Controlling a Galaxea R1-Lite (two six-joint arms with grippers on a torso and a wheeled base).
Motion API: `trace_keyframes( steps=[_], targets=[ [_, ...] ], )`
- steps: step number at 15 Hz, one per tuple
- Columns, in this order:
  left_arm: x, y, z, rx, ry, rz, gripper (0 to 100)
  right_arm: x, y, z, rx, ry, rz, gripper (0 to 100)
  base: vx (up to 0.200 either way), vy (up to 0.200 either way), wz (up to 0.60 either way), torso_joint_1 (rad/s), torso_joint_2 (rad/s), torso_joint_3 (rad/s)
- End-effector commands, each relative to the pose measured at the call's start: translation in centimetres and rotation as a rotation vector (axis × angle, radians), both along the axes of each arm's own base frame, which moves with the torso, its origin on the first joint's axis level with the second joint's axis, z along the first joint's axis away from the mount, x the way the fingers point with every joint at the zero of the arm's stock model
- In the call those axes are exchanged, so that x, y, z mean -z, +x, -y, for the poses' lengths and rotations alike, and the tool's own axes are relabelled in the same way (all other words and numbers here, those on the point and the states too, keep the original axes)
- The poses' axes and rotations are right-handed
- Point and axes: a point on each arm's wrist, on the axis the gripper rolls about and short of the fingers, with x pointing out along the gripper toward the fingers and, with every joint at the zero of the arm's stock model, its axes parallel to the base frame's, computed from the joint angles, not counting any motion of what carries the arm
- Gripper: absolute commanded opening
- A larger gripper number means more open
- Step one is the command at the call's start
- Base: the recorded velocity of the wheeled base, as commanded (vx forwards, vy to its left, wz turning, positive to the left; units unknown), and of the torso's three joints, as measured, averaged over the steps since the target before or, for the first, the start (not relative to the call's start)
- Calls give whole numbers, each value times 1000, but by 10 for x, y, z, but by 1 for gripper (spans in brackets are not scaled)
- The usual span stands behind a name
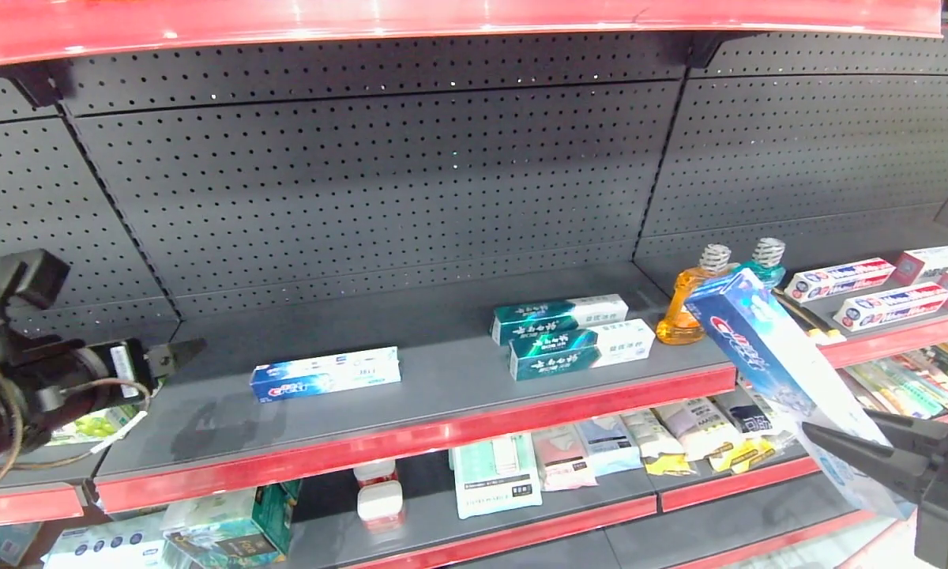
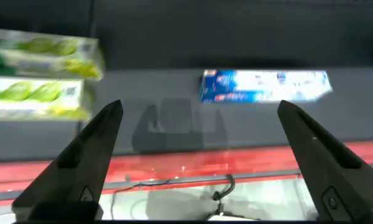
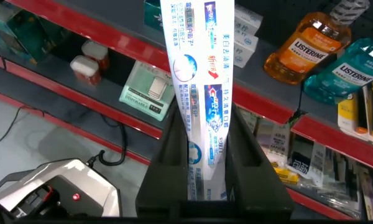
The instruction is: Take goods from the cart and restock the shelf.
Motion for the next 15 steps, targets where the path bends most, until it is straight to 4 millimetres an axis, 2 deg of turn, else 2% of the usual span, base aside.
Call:
trace_keyframes(
  steps=[1, 4, 5, 8, 11, 15],
  targets=[
    [23, 38, 19, 17, 10, -79, 100, -1, -1, 0, -2, 1, 5, 0, 0, 0, 0, 0, 0, 0],
    [26, 71, 34, 24, 32, -101, 100, 0, -7, 2, 0, 6, 19, 0, 0, 0, 0, 0, 0, 0],
    [27, 71, 34, 21, 34, -107, 100, 0, -8, 3, 0, 6, 19, 0, 0, 0, 0, 0, 0, 0],
    [34, 96, 48, -6, -4, -146, 100, 1, -9, 3, -8, -18, 31, 0, 0, 0, 0, 0, 0, 0],
    [40, 98, 54, -16, 0, -170, 100, 3, -9, 4, 1, -17, 24, 0, 0, 0, 0, 0, 0, 0],
    [35, 104, 55, -17, -1, -148, 100, 7, -10, 4, 0, -24, 10, 0, 0, 0, 0, 0, 0, 0]
  ],
)
